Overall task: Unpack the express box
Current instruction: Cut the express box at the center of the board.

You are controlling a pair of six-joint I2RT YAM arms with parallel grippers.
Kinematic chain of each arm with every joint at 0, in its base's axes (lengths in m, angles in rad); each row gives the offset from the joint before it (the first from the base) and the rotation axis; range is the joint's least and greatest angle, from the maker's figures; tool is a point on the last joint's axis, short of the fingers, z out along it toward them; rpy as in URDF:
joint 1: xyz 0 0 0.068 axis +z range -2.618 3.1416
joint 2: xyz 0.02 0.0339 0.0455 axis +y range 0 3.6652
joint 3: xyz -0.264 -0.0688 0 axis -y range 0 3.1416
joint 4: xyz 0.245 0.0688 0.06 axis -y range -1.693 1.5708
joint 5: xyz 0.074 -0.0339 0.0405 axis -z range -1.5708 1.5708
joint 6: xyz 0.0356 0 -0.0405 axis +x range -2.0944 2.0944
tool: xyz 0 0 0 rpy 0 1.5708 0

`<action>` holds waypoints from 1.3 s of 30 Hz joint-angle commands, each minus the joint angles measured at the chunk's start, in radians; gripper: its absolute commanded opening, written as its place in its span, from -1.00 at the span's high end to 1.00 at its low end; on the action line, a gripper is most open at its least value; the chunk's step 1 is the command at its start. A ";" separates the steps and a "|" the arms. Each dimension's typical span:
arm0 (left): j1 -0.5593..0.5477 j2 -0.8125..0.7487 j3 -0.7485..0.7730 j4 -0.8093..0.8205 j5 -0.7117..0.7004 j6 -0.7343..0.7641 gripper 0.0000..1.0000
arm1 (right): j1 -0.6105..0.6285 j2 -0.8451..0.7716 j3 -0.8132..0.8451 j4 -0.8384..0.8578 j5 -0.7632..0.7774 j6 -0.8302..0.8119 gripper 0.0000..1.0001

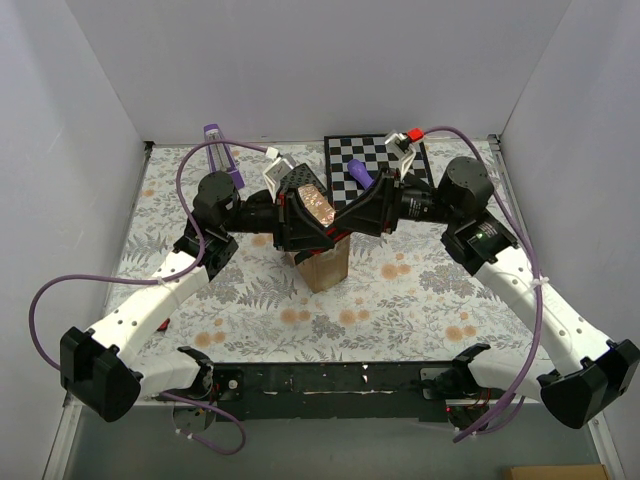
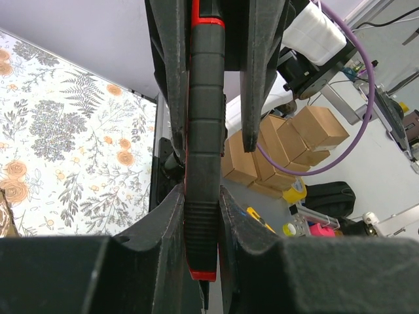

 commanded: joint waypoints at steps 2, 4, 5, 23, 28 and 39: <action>-0.005 -0.038 0.018 -0.007 0.017 0.031 1.00 | 0.000 0.021 0.035 0.019 -0.057 -0.002 0.14; -0.005 -0.036 0.019 -0.009 0.017 0.034 1.00 | 0.001 0.021 0.035 0.003 -0.070 -0.010 0.11; -0.005 -0.032 0.022 -0.009 0.015 0.034 1.00 | 0.001 0.023 0.036 -0.011 -0.075 -0.015 0.11; -0.005 -0.025 0.039 -0.065 -0.020 0.063 -0.14 | 0.001 0.041 0.064 -0.133 -0.084 -0.079 0.97; -0.003 -0.047 0.083 -0.208 -0.199 0.158 -0.74 | -0.006 0.024 0.144 -0.337 0.026 -0.202 0.97; 0.016 -0.143 0.024 -0.201 -0.903 0.127 -0.96 | -0.008 -0.105 0.109 -0.414 0.475 -0.318 0.97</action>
